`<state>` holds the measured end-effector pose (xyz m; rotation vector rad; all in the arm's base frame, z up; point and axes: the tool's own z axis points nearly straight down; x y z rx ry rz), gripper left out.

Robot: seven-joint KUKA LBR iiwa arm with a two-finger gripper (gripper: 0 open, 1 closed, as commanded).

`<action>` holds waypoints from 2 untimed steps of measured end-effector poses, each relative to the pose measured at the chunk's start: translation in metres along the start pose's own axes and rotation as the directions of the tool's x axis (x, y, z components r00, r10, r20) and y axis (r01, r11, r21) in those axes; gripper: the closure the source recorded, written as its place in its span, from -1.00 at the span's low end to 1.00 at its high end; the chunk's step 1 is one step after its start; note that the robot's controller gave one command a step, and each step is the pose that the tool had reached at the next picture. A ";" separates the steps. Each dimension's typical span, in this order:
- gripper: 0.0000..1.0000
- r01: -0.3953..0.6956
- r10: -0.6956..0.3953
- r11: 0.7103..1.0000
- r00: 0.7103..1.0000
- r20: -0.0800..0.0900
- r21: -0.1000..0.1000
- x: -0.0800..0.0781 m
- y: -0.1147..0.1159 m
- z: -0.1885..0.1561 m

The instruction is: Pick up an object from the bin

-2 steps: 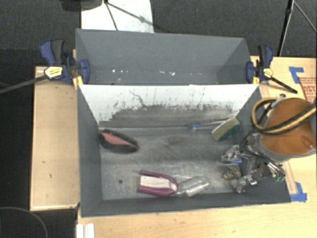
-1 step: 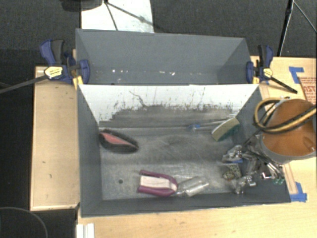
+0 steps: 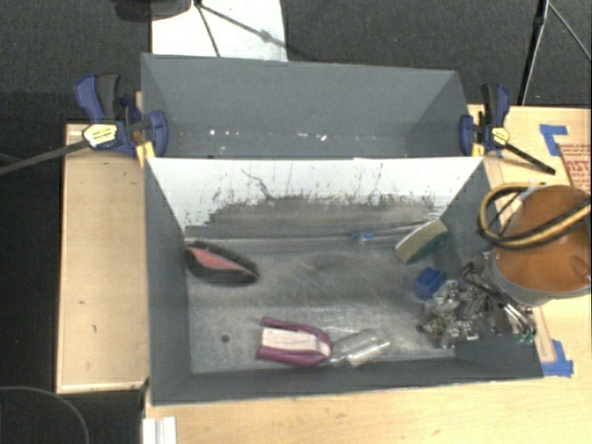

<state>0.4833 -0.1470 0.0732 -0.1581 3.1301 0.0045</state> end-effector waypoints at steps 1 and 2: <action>1.00 0.005 -0.005 1.000 1.000 -0.001 0.004 -0.002 0.000 -0.036; 1.00 0.005 -0.005 1.000 1.000 -0.002 0.004 -0.003 0.000 -0.067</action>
Offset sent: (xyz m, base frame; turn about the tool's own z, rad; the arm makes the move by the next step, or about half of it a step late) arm 0.0002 0.0000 0.0338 0.0000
